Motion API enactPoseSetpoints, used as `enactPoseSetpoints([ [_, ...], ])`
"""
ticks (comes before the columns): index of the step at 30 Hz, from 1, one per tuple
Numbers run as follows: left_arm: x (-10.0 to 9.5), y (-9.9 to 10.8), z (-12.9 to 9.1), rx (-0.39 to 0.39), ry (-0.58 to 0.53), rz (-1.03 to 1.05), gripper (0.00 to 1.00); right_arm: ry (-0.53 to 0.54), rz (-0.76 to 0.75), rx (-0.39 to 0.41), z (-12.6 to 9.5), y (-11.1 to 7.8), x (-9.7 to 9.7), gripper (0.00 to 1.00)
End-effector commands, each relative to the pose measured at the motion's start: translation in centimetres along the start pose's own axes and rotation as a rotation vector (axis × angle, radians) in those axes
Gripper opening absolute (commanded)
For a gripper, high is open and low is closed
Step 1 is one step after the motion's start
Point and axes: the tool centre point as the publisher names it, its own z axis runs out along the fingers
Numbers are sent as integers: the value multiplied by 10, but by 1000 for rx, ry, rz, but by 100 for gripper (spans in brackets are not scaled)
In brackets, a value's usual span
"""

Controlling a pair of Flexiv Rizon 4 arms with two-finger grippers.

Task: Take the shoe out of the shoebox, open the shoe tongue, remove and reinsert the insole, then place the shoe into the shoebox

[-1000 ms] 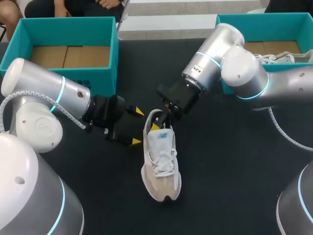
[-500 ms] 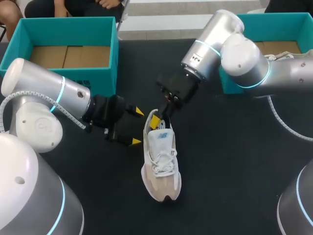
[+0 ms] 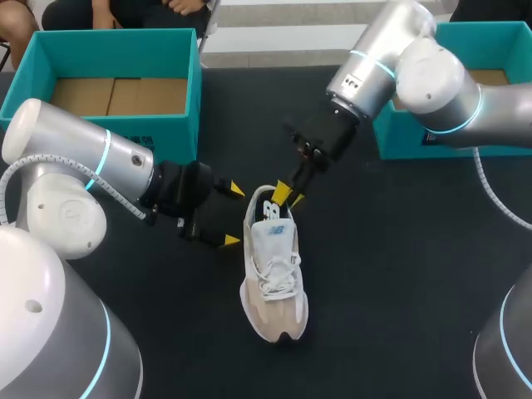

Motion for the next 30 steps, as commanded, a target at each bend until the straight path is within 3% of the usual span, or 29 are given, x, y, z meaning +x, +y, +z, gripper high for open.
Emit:
enactPoseSetpoints([
  [1, 0, -1, 1, -5, 1, 0, 100, 3, -10, -3, -3, -3, -1, 40],
  [4, 0, -1, 1, -5, 1, 0, 100, 13, -21, 3, 1, 2, -5, 35],
  [8, 0, -1, 1, -5, 1, 0, 100, 12, -18, 4, 3, 3, -7, 38],
  [12, 0, -1, 1, -5, 1, 0, 100, -32, -12, -71, -4, 1, 1, 39],
  [16, 0, -1, 1, -5, 1, 0, 100, -84, -71, -299, -18, 5, 18, 38],
  [17, 0, -1, 1, -5, 1, 0, 100, -116, -85, -355, -21, 6, 22, 34],
  [18, 0, -1, 1, -5, 1, 0, 100, -147, -72, -369, -25, 7, 26, 24],
  [19, 0, -1, 1, -5, 1, 0, 100, -186, -67, -361, -27, 9, 29, 0],
  [25, 0, -1, 1, -5, 1, 0, 100, -460, -32, -281, -44, 25, 43, 0],
  [27, 0, -1, 1, -5, 1, 0, 100, -575, -7, -295, -49, 28, 47, 0],
  [30, 0, -1, 1, -5, 1, 0, 100, -575, -7, -295, -49, 28, 47, 0],
])
